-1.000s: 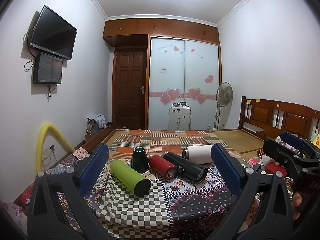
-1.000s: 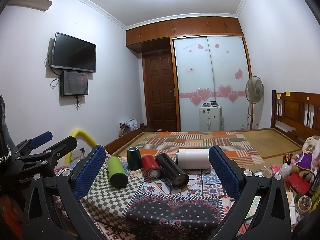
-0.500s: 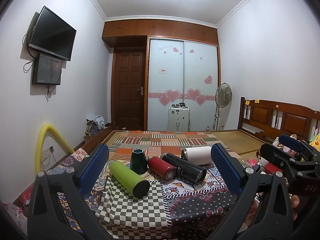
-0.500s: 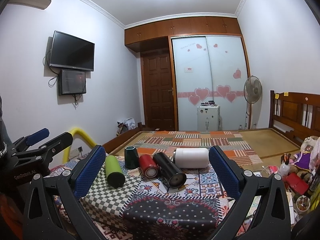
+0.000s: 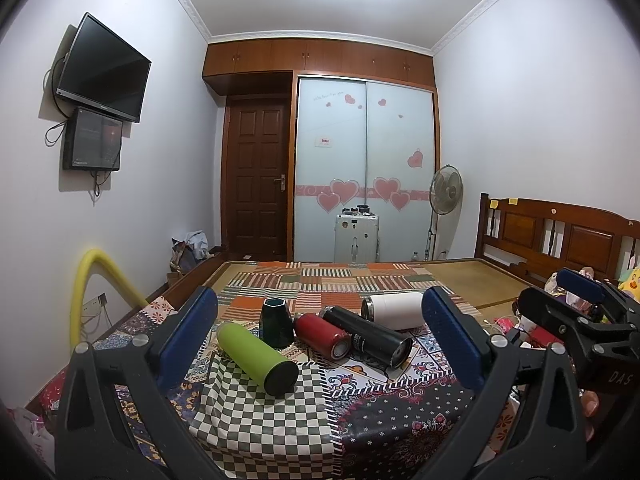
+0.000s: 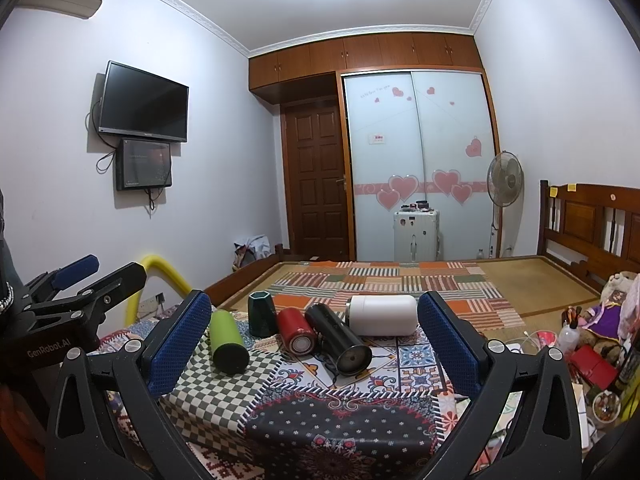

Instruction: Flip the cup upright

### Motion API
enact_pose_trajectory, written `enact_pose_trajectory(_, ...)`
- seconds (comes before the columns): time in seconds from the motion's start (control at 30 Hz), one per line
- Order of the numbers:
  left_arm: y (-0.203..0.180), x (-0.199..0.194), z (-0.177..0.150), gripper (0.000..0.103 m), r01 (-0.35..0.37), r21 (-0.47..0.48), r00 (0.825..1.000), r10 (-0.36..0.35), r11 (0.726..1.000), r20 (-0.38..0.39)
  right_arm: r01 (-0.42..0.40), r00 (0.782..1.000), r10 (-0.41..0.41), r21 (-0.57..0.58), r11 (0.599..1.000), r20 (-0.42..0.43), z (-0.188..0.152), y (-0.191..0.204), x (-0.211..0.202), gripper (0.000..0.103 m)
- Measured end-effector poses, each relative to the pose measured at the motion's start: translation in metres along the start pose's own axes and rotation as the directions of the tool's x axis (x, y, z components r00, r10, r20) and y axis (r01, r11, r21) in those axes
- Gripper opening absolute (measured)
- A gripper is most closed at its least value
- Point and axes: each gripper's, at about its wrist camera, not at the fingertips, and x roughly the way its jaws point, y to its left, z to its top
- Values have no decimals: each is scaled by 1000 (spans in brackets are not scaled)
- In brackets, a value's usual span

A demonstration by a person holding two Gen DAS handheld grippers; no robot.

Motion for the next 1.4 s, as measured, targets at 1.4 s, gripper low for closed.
enact_pose_trajectory(1.4, 119, 98, -73, 103, -161, -48, 963, 147, 986, -225, -301, 880, 201, -177, 937, -431, -24, 82, 182, 103)
